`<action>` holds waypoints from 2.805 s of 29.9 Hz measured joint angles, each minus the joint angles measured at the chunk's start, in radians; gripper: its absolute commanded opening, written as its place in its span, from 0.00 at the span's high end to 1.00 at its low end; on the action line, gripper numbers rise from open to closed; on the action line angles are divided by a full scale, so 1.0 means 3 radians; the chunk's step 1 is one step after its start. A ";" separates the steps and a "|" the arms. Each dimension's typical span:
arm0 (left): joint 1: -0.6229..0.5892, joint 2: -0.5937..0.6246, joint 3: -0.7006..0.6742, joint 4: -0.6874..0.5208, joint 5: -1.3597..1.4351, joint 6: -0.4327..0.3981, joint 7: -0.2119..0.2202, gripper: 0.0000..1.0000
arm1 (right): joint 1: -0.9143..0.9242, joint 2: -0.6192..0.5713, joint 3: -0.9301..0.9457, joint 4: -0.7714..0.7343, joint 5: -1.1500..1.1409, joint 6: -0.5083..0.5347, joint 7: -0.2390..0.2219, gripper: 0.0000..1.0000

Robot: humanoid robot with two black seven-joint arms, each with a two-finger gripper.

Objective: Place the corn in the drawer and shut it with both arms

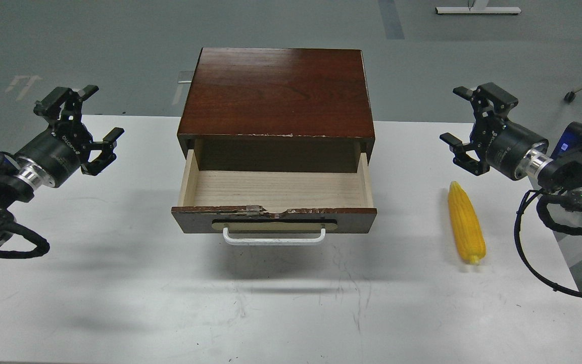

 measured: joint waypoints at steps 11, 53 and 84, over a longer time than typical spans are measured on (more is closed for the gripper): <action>0.0009 -0.0095 0.0038 0.0008 0.0009 0.0080 0.0000 0.02 | 0.0476 -0.0773 -0.0967 0.0314 -0.2564 -0.0011 -0.0077 0.00; 0.0128 0.0030 0.0039 0.0023 0.0031 0.0112 0.0005 0.02 | 0.0524 -0.0318 -0.1972 0.0131 -0.2762 -0.0028 0.0111 1.00; 0.0128 0.0069 0.0037 0.0032 0.0022 0.0169 -0.0007 0.02 | 0.2265 -0.0057 -0.2012 0.0938 -0.4561 -0.1030 0.0872 1.00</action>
